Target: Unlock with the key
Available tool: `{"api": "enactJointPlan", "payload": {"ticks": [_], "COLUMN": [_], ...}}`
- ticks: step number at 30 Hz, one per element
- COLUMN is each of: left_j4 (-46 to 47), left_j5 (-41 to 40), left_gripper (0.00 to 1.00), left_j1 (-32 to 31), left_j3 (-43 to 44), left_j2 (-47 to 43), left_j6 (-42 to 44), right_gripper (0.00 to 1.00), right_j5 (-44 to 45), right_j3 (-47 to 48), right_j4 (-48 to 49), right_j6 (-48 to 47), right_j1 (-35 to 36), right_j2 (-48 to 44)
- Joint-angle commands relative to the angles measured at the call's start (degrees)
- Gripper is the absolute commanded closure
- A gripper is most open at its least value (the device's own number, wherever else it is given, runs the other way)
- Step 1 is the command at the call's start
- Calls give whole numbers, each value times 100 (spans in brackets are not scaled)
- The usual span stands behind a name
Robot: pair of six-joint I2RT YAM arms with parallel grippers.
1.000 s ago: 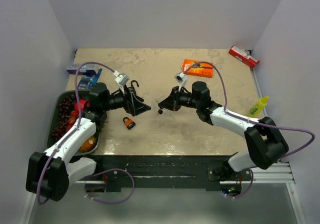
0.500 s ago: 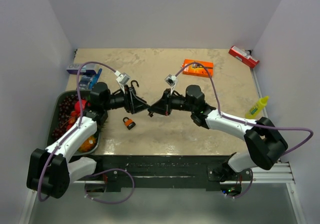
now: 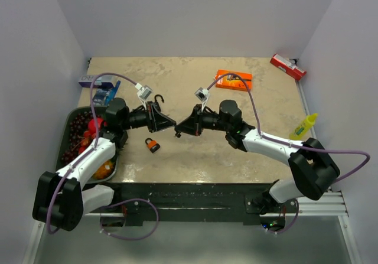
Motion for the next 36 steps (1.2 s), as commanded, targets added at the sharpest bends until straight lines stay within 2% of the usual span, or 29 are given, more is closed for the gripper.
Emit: {"api": "enactJointPlan", "payload": {"ticks": [1,3,5,6,8,10,13,19,26,31,36], "left_j4": [441,512,520,520,520,512,433,160,90,72,72], "left_j5": [349,340,314,314,323,323,297,235,200,191,191], "left_gripper": [100,100,100,100,100,100,100,100,100,100,100], "left_j1": [-67,-67,-76,-76,-67,-67,-67,-67,-58,-58,-58], "left_j3": [-101,-136,-136,-127,-136,-136,-101,-22,4,4,4], "left_j2": [36,18,9,9,1,1,9,1,-8,-34,-61], "left_j6": [-134,-169,-170,-161,-143,-135,-64,138,164,173,173], "right_gripper": [100,96,84,72,63,55,52,52,57,62,63], "right_j5": [66,30,-22,-40,-75,-145,-286,-295,-242,-251,-269], "right_j3": [205,214,205,214,223,240,284,258,240,284,267], "right_j4": [397,415,415,415,397,415,397,-68,-744,-895,-1009], "right_j6": [13,4,-13,-13,-31,-22,-48,-364,-654,-760,-813], "right_j1": [34,42,42,34,25,25,25,25,-28,-28,-28], "right_j2": [-30,-3,14,14,41,76,120,-99,-399,-452,-381]}}
